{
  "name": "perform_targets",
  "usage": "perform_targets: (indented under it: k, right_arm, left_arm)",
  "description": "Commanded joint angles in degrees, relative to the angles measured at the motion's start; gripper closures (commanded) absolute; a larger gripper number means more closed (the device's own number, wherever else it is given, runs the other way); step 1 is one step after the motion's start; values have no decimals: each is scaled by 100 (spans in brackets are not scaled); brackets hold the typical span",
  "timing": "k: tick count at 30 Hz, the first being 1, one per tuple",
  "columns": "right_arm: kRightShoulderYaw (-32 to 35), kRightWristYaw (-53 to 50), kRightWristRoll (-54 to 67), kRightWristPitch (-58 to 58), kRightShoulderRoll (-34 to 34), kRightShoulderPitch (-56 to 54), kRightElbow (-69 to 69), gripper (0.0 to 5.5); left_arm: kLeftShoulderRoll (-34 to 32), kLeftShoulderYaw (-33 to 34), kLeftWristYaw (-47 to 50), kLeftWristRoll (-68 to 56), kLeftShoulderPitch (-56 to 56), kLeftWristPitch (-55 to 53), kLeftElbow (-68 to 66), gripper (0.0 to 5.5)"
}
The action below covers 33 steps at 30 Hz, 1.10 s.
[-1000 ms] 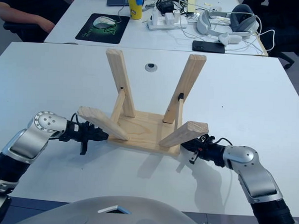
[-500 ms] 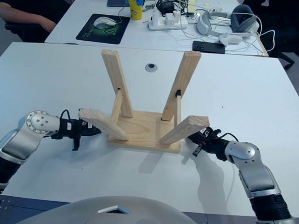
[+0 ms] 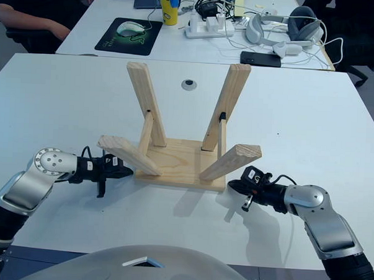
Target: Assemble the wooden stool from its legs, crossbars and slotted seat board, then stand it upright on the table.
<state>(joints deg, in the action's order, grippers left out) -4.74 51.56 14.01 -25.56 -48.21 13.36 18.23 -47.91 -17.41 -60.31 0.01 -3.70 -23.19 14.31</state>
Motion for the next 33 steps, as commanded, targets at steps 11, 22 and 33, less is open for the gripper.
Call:
perform_targets:
  k: [11, 22, 33]
  right_arm:
    - [-193, 130, 151, -420, -50, 198, 138, 549]
    - [-190, 19, 18, -280, -48, 11, -118, 549]
    - [-301, 129, 134, -333, -42, 5, 20, 549]
  left_arm:
    - [-119, -58, -107, -81, 25, -103, -192, 550]
    - [14, -10, -23, -185, 26, -57, -326, 550]
    - [237, 17, -19, -552, 159, -379, -70, 550]
